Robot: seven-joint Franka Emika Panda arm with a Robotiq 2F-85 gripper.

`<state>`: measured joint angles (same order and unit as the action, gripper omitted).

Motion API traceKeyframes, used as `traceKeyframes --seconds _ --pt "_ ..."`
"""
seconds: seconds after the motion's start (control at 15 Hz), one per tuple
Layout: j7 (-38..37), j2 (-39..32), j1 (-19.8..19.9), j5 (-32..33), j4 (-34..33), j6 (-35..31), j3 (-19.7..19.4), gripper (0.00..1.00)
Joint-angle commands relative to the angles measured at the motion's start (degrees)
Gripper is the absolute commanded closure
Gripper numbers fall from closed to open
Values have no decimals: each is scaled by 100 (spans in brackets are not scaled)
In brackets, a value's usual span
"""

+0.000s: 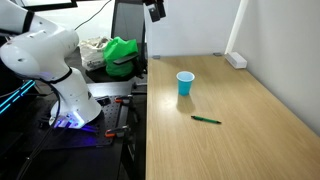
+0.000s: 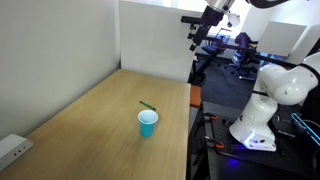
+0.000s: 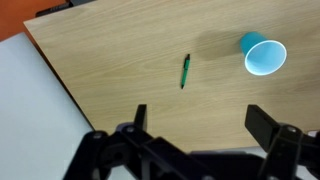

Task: Move the cup to the right

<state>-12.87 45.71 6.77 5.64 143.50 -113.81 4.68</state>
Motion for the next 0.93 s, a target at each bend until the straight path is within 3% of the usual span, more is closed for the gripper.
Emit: traceKeyframes --seconds 0.0,0.33,0.87 --pt "-40 -395 -96 72 13 -729 75 0" --pt "193 -1144 -290 -56 -102 -1618 1 0" --pt "885 -2084 -732 -357 -253 -2163 -211 0"
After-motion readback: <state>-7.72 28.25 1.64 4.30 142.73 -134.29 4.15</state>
